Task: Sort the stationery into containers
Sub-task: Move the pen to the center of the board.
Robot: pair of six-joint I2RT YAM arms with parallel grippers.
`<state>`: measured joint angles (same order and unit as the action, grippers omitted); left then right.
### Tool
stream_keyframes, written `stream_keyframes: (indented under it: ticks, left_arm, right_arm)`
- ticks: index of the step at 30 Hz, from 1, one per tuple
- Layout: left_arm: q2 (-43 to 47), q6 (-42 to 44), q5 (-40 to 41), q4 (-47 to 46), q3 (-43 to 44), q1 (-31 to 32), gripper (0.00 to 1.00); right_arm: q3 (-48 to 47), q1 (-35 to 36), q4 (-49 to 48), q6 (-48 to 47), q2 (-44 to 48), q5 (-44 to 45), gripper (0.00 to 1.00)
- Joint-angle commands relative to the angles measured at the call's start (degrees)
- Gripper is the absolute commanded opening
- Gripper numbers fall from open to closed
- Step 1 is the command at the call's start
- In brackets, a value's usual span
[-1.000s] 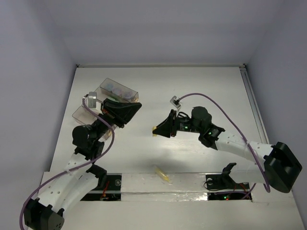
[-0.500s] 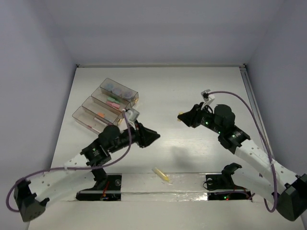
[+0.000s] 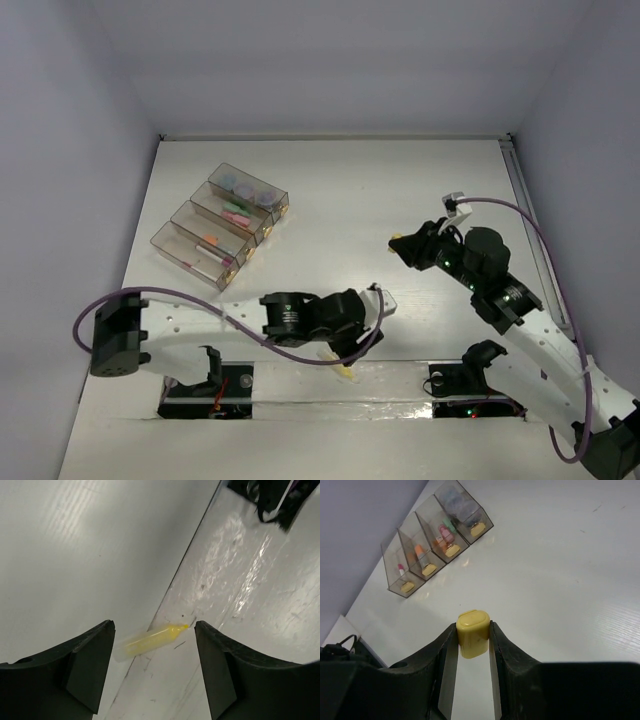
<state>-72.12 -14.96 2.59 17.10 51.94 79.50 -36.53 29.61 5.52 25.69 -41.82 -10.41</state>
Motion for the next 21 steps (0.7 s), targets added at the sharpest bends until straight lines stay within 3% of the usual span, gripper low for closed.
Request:
stream_keyframes:
  ticks: [1,5,6,7,8,11,14,21]
  left_arm:
    - [-4.5,6.0,-0.5,6.3,2.0,0.7,0.64]
    - [-9.4,4.8,-1.7,7.9,2.6,0.7,0.64]
    - [-10.8,2.9,-1.5,8.6,2.6,0.7,0.50]
    - [-10.8,1.9,-1.4,8.6,2.5,0.7,0.50]
    - [-10.5,0.9,-2.3,7.5,2.0,0.7,0.31]
    - [-5.9,-4.5,-5.0,3.7,-1.4,0.7,0.02]
    - [-1.3,-11.0,-4.8,2.6,-4.7,0.0,0.00]
    - [3.9,-20.5,-12.9,-1.5,-12.8,0.0,0.00]
  right_arm:
    - [-1.1,-0.8,1.2,-1.3,2.4,1.9,0.00]
    - [-2.0,-0.8,3.2,-1.6,5.8,2.9,0.00]
    - [-2.4,-0.8,4.1,-1.8,6.3,3.4,0.00]
    - [-2.4,-0.8,4.1,-1.8,6.3,3.5,0.00]
    - [-2.7,-0.8,4.4,-1.9,6.6,3.6,0.00]
    - [-2.7,-0.8,4.5,-1.9,6.6,3.6,0.00]
    - [-2.4,-0.8,4.2,-1.7,6.2,3.2,0.00]
    - [-1.9,-0.8,2.7,-1.3,4.7,1.8,0.00]
